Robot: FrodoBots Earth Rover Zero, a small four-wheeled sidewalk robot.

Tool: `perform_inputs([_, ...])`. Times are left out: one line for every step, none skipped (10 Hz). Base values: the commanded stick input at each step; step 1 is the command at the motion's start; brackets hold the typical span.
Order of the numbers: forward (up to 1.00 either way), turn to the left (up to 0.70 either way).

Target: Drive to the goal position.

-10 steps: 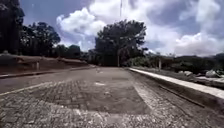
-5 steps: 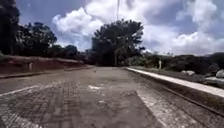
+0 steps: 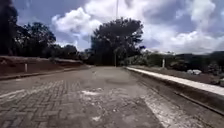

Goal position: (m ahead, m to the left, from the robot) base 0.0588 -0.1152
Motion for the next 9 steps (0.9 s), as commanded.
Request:
perform_inputs([0.66, 0.0])
perform_inputs([0.51, 0.0])
perform_inputs([0.5, 0.0])
perform_inputs([0.5, 0.0])
perform_inputs([0.5, 0.0])
perform_inputs([0.5, 0.0])
perform_inputs([0.5, 0.0])
perform_inputs([0.5, 0.0])
perform_inputs([0.5, 0.0])
